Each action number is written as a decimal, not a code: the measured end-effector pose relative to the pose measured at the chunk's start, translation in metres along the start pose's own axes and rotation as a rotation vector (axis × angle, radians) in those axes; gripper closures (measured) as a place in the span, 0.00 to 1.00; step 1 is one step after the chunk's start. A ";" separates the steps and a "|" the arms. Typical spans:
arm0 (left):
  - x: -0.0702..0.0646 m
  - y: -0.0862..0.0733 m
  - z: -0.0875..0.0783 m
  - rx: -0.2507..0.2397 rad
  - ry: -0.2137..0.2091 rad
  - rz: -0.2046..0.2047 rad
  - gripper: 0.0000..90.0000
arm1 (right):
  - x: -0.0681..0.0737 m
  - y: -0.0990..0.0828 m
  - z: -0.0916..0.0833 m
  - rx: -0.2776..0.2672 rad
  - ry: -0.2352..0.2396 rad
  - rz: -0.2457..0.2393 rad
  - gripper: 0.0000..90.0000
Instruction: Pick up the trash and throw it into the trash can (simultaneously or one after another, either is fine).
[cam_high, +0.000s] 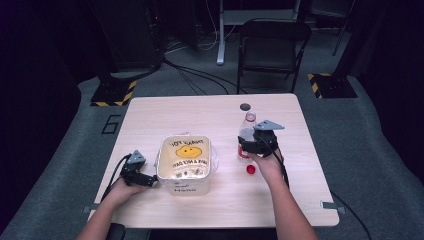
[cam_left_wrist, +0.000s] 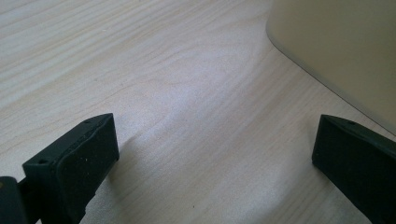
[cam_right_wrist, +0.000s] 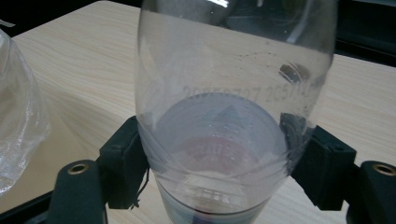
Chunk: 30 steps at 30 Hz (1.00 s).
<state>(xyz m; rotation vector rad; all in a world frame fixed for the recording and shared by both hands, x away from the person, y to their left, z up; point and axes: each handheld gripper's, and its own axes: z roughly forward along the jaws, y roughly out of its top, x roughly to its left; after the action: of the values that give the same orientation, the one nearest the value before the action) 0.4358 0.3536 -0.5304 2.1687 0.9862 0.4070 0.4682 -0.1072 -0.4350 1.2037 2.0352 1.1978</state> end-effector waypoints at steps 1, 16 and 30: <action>0.000 0.000 0.000 0.000 0.000 0.000 0.00 | 0.000 0.000 0.000 0.001 -0.004 -0.004 0.30; 0.000 0.000 0.000 -0.002 0.000 0.000 0.00 | 0.005 0.011 -0.014 -0.033 0.009 -0.030 0.30; 0.000 0.000 0.000 -0.002 0.000 0.000 0.00 | 0.012 0.026 -0.029 -0.052 0.030 -0.049 0.30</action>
<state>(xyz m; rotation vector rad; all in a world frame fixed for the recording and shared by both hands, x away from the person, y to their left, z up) 0.4359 0.3534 -0.5306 2.1668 0.9857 0.4075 0.4525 -0.1036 -0.3976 1.1109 2.0303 1.2448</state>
